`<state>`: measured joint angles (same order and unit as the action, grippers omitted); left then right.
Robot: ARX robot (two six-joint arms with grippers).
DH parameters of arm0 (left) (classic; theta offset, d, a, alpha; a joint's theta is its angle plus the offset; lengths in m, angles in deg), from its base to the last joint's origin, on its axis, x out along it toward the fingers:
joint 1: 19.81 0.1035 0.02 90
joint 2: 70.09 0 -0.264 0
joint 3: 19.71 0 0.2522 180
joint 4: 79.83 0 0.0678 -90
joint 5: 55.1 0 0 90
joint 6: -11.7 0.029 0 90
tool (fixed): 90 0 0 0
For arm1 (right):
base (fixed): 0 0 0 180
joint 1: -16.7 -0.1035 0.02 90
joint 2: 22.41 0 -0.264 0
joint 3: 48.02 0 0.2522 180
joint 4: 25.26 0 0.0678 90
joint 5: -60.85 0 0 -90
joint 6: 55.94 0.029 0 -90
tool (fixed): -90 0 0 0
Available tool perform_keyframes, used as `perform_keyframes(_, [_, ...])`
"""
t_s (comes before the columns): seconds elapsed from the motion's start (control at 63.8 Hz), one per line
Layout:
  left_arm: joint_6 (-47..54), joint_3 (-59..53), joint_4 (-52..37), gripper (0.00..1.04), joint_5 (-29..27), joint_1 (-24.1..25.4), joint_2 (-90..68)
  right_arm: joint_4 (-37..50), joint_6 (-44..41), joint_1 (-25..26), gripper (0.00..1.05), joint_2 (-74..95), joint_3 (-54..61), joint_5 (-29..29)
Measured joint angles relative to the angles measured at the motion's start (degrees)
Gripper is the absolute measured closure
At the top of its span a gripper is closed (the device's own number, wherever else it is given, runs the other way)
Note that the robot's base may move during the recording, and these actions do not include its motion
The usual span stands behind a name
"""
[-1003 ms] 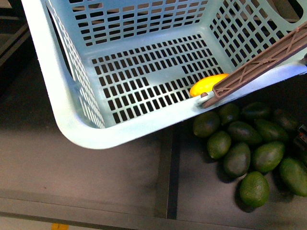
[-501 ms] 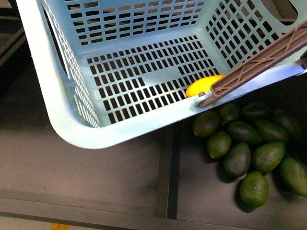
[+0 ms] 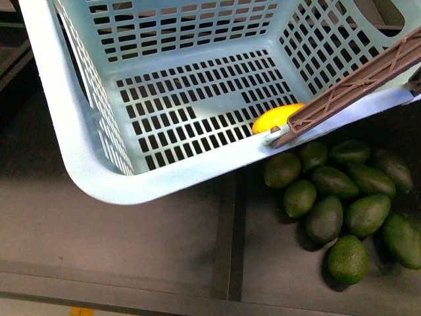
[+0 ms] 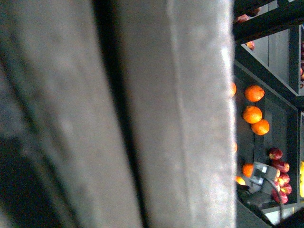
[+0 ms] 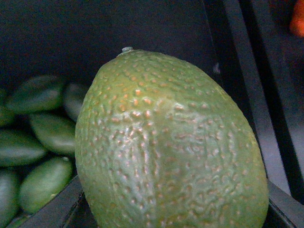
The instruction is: Pick mango and avocado into basket
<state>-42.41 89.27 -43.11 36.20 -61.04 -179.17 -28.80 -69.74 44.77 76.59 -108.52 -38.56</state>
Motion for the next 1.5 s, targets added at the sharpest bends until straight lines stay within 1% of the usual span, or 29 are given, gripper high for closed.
perform_keyframes(0.031, [0.02,0.0,0.0,0.77,0.02,0.0,0.0,-1.29,-0.31,-0.46,0.4,-3.43,0.31,-1.38])
perform_keyframes(0.125, [-0.04,0.0,0.0,0.77,0.17,0.0,0.0,-4.39,-0.04,-2.47,0.4,-10.88,0.76,-2.8])
perform_keyframes(0.204, [-0.04,0.0,0.0,0.77,0.17,0.0,0.0,-6.43,0.7,-5.29,0.4,-16.33,1.33,-3.26])
perform_keyframes(0.313, [-0.04,0.0,0.0,0.77,0.15,0.0,0.0,-8.02,2.54,-11.21,0.4,-22.05,2.21,-2.6])
perform_keyframes(0.376, [0.0,0.0,0.0,0.77,0.09,0.0,0.0,-8.07,4.22,-15.87,0.4,-23.85,2.51,-0.98])
perform_keyframes(0.423, [0.04,0.0,0.0,0.77,0.07,0.0,0.0,-7.89,5.22,-18.27,0.4,-24.11,2.54,-0.22])
perform_keyframes(0.501, [-0.02,0.0,0.0,0.77,0.11,0.0,0.0,-6.49,6.97,-23.85,0.4,-23.87,2.54,2.43])
perform_keyframes(0.611, [0.0,0.0,0.0,0.77,0.11,0.0,0.0,-4.09,9.14,-30.03,0.4,-21.88,2.29,6.01])
perform_keyframes(0.831, [0.02,0.0,0.0,0.77,0.0,0.0,0.0,-2.29,14.64,-38.49,0.4,-15.39,-1.4,12.02])
perform_keyframes(1.003, [0.0,0.0,0.0,0.77,0.07,0.0,0.0,-2.43,16.41,-41.77,0.4,-12.74,-3.76,14.36])
perform_keyframes(1.175, [-0.04,0.0,0.0,0.77,0.2,0.0,0.0,-3.39,17.88,-41.88,0.39,-12.57,-4.76,14.62])
perform_keyframes(1.254, [-0.02,0.0,0.0,0.77,0.09,0.0,0.0,-3.65,18.78,-41.64,0.29,-12.59,-4.83,14.49])
perform_keyframes(1.269, [-0.02,0.0,0.0,0.77,0.04,0.0,0.0,-3.76,18.97,-41.55,0.25,-12.66,-4.83,14.27])
perform_keyframes(1.332, [0.07,0.0,0.0,0.77,-0.04,0.0,0.0,-3.98,19.43,-41.31,0.19,-12.85,-4.83,14.03])
perform_keyframes(1.395, [0.02,0.0,0.0,0.77,0.04,0.0,0.0,-4.31,19.87,-40.79,0.09,-13.35,-4.81,13.66])
perform_keyframes(1.426, [-0.13,0.0,0.0,0.77,0.17,0.0,0.0,-4.46,20.26,-40.48,0.07,-13.68,-4.76,13.05])
perform_keyframes(1.504, [-0.07,0.0,0.0,0.77,0.09,0.0,0.0,-4.46,20.59,-39.89,0.09,-14.36,-4.72,12.28])
